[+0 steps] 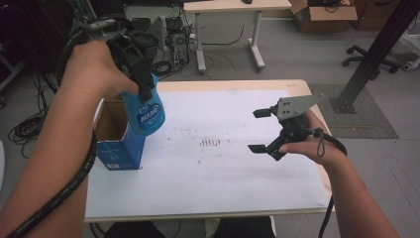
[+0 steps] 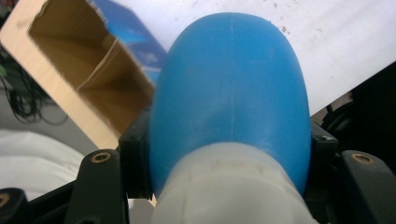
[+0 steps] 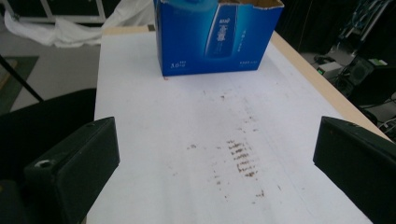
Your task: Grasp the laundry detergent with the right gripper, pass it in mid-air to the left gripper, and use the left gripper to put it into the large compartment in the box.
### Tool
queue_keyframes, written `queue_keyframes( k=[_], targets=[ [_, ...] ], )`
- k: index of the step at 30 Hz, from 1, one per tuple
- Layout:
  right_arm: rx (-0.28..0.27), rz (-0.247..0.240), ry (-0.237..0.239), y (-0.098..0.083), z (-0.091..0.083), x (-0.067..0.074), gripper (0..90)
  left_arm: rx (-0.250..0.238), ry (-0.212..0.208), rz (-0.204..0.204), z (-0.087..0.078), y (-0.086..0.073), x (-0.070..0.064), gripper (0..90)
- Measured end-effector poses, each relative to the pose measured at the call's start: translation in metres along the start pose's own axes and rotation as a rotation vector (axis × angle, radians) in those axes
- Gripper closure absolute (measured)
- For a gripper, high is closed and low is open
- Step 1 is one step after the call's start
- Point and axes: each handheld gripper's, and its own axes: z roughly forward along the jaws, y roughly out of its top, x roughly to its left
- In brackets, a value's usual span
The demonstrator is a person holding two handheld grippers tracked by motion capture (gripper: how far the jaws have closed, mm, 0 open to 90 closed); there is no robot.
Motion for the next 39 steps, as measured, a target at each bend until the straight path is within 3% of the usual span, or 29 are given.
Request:
queue_keyframes(
  k=[9, 17, 32, 35, 39],
  targets=[
    [0.072, -0.005, -0.008, 0.002, -0.007, -0.011, 0.4, 0.028, -0.040, -0.200, -0.001, -0.014, 0.038, 38.0],
    [0.181, -0.015, -0.011, 0.002, -0.005, -0.017, 0.8, 0.028, -0.059, -0.328, -0.003, -0.023, 0.061, 38.0],
    [0.343, -0.067, 0.024, 0.016, -0.002, -0.020, 1.6, 0.021, -0.042, -0.506, 0.000, -0.035, 0.090, 38.0],
    [0.397, -0.099, 0.063, 0.018, -0.002, -0.019, 1.9, 0.029, -0.044, -0.521, 0.003, -0.035, 0.094, 38.0],
    [0.440, -0.106, 0.083, 0.021, -0.002, -0.018, 2.1, 0.032, -0.056, -0.542, 0.010, -0.036, 0.100, 38.0]
  ],
)
